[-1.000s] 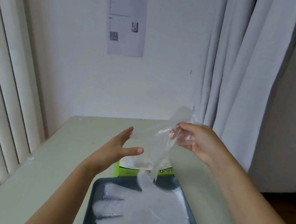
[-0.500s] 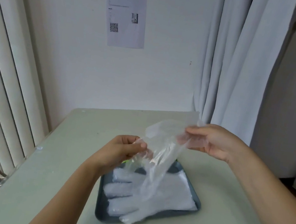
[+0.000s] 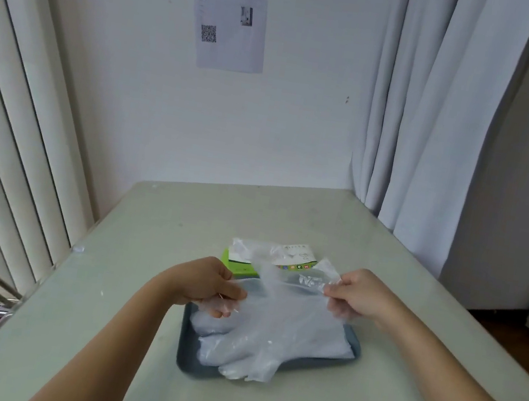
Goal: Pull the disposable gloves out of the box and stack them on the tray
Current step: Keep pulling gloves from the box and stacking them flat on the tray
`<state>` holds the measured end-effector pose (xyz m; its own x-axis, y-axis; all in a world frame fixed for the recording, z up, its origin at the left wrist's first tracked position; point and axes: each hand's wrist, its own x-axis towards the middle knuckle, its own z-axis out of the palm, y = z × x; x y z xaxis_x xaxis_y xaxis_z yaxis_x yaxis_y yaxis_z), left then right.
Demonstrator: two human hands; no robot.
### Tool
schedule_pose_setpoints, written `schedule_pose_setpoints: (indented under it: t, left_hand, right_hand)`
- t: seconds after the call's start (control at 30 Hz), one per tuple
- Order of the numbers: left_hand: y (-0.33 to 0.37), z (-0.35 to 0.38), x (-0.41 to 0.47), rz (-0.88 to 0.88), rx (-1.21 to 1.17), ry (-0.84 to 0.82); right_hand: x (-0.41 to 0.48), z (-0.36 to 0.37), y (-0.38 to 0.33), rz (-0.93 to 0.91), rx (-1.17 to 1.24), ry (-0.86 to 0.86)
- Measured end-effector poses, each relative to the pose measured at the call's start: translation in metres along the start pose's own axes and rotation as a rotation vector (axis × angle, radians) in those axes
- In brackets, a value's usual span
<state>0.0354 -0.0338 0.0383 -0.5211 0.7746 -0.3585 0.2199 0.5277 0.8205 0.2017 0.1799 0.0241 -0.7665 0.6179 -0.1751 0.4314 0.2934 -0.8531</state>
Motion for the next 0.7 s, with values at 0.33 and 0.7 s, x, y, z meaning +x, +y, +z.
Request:
schedule_pose_setpoints:
  t: [0.33, 0.7]
  left_hand:
    - [-0.011, -0.001, 0.028, -0.149, 0.215, 0.184]
    - [0.003, 0.042, 0.021, 0.303, 0.723, 0.362]
  right_hand:
    - [0.012, 0.027, 0.025, 0.046, -0.353, 0.044]
    - [0.023, 0.025, 0.036, 0.103, -0.348, 0.047]
